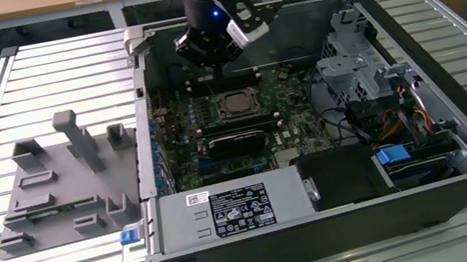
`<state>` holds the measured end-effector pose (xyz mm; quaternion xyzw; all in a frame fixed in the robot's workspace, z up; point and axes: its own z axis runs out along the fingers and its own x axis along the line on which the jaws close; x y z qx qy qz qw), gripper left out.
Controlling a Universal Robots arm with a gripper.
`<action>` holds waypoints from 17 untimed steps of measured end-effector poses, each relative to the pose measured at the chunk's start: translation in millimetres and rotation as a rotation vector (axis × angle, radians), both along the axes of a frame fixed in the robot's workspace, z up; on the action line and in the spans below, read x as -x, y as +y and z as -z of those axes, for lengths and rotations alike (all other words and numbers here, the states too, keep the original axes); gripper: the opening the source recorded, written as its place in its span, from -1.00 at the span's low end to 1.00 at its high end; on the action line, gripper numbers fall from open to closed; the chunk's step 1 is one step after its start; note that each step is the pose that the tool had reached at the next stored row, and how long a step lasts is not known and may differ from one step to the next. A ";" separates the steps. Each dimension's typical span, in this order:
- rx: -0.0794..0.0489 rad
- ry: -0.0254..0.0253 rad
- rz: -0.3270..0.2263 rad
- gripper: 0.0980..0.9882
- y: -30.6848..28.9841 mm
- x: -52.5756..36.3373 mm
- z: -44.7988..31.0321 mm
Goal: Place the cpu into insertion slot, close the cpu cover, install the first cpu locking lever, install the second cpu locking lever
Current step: 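Install the first cpu locking lever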
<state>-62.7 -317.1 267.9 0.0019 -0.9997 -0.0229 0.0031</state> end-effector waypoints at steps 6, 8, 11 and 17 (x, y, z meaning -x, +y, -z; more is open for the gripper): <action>0.000 -0.0126 0.000 -0.98 1.4 14.1 1.6; 0.000 -0.0133 0.000 -0.98 1.8 15.5 2.1; 0.000 -0.0137 0.000 -0.98 1.9 16.3 3.0; 0.000 -0.0147 0.000 -0.98 3.0 22.4 4.7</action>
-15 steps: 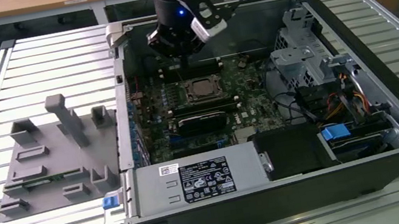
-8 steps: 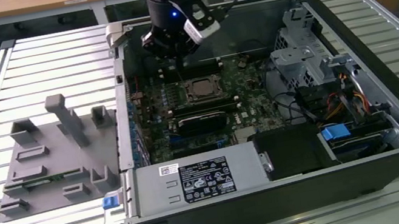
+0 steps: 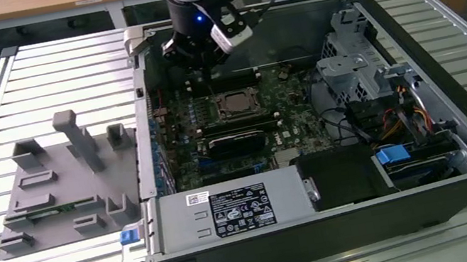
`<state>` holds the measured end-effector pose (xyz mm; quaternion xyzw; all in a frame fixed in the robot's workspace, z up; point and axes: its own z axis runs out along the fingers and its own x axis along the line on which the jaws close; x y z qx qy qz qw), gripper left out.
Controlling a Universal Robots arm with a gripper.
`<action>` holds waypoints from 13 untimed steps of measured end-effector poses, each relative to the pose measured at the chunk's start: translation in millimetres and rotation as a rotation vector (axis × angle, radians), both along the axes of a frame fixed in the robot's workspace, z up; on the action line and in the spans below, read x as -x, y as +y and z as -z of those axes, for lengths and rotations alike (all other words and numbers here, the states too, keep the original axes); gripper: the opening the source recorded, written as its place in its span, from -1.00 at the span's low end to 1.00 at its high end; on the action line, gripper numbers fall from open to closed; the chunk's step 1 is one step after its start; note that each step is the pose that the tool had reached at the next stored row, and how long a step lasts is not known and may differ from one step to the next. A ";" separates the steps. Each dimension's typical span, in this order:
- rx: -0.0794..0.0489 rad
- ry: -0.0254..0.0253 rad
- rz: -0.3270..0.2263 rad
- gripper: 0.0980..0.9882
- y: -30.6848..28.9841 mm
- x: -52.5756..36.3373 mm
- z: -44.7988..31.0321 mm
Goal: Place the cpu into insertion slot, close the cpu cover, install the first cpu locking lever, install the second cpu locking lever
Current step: 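Install the first cpu locking lever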
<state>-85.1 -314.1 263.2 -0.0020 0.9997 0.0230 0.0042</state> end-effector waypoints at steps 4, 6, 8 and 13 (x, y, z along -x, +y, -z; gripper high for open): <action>0.000 0.0000 0.000 -0.98 2.3 4.2 0.7; 0.000 -0.0001 0.000 -0.98 3.2 5.7 1.3; 0.000 0.0000 0.000 -0.98 4.1 7.1 1.9; 0.000 0.0001 0.000 -0.98 6.9 11.0 3.7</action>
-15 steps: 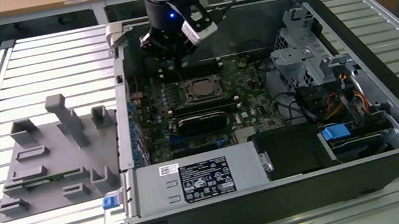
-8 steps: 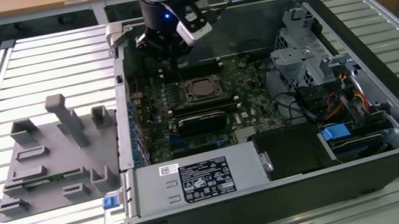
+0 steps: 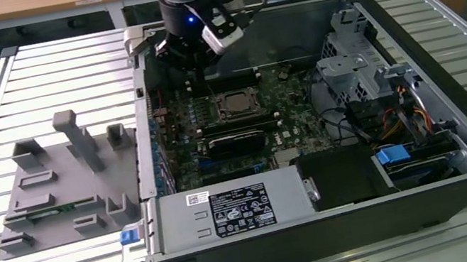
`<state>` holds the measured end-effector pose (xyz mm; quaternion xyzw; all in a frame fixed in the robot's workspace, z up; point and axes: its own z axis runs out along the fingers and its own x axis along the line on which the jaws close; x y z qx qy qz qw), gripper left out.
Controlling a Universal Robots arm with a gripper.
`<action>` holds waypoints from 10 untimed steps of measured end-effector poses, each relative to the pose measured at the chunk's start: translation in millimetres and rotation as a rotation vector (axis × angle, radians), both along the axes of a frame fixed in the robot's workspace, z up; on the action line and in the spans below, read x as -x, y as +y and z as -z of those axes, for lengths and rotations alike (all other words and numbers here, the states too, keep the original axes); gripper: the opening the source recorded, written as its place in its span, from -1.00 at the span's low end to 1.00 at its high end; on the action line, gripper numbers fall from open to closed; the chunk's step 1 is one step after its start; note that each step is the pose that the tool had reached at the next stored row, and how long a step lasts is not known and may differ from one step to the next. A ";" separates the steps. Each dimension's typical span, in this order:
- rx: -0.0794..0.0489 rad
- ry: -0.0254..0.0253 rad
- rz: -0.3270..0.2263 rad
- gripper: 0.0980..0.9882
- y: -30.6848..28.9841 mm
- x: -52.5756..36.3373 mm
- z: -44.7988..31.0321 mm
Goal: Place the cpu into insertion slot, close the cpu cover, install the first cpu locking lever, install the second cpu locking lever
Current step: 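Install the first cpu locking lever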
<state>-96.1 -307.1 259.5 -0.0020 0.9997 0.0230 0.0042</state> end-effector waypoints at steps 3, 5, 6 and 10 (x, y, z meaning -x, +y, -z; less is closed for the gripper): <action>0.000 -0.0001 0.000 -0.98 2.4 2.5 0.9; 0.000 -0.0001 0.000 -0.98 4.6 3.4 1.3; 0.000 0.0000 0.000 -0.98 5.8 3.7 1.5; 0.000 -0.0001 0.000 -0.98 11.8 4.7 2.6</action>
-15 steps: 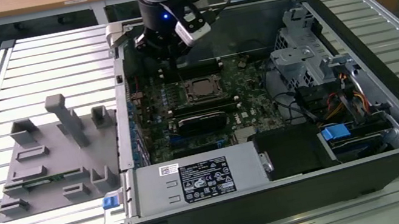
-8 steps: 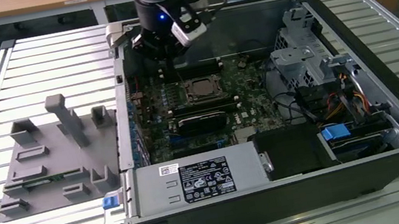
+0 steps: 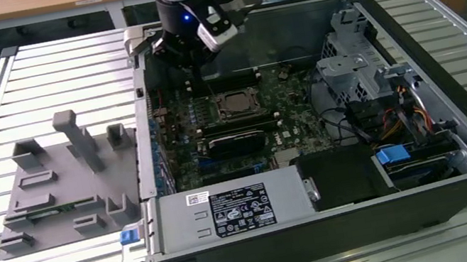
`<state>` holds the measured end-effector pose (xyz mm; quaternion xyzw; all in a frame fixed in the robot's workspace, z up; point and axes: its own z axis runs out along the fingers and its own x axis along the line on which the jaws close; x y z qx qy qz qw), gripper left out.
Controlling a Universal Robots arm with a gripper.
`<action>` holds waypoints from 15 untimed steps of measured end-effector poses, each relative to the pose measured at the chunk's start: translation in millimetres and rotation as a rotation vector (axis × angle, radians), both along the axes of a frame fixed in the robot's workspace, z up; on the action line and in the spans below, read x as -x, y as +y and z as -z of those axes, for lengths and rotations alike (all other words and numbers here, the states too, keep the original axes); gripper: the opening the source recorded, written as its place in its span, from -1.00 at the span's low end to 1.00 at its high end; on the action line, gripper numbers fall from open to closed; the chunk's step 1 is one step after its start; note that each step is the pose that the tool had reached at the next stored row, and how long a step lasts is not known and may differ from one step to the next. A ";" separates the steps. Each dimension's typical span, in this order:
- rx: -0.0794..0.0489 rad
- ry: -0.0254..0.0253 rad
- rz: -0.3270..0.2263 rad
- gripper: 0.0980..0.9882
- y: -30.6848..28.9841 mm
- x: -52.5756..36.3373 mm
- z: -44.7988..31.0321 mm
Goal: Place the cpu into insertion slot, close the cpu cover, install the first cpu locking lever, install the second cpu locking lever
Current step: 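Install the first cpu locking lever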
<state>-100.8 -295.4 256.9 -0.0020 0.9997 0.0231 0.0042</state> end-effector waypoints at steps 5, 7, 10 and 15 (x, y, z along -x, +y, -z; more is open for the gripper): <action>0.000 0.0000 0.000 -0.98 2.3 -0.3 0.6; 0.000 0.0000 0.000 -0.98 2.5 -3.0 0.7; 0.000 0.0001 0.000 -0.98 2.5 -8.2 1.1; 0.000 0.0003 0.000 -0.98 2.5 -22.9 1.8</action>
